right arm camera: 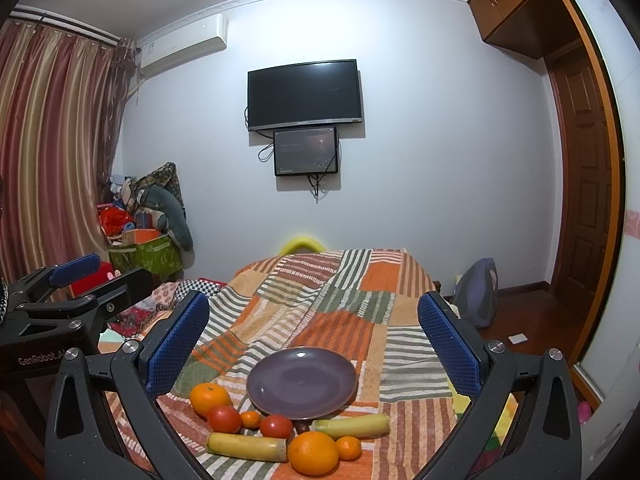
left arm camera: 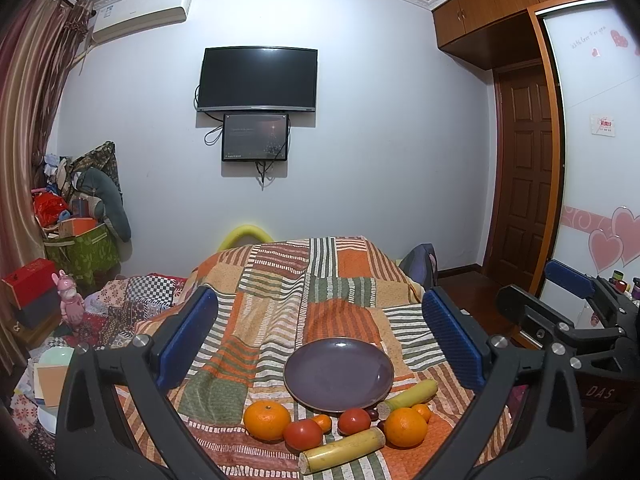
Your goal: Organize fruits
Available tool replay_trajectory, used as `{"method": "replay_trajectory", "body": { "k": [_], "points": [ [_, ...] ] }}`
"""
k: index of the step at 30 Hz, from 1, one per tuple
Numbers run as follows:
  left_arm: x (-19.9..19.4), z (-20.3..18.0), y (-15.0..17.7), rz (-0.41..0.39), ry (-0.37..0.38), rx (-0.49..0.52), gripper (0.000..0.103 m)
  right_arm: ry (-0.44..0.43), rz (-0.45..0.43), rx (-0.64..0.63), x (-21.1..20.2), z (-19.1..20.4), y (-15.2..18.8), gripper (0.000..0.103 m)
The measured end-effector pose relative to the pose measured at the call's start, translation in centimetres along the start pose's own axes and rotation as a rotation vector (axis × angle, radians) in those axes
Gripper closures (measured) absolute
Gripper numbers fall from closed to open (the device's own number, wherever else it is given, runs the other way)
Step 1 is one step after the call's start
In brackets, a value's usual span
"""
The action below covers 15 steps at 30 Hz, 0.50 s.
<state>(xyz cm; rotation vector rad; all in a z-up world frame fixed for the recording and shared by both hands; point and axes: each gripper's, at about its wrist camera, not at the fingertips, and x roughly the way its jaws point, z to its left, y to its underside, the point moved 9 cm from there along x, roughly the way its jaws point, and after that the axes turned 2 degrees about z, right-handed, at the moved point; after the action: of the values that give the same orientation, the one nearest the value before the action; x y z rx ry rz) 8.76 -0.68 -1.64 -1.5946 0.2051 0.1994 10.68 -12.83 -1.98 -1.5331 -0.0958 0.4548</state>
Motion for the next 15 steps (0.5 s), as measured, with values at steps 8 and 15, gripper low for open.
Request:
{"method": "replay_trajectory", "body": {
  "k": [8,15],
  "points": [
    [0.00,-0.01,0.05,-0.001,-0.001,-0.001,0.000,-0.001,-0.001,0.002,-0.02,-0.05,0.03,0.000],
    [0.05,-0.08,0.03,0.002,0.001,-0.002,0.000,-0.002,-0.002,0.003,-0.04,-0.03,0.09,0.000]
  ]
}}
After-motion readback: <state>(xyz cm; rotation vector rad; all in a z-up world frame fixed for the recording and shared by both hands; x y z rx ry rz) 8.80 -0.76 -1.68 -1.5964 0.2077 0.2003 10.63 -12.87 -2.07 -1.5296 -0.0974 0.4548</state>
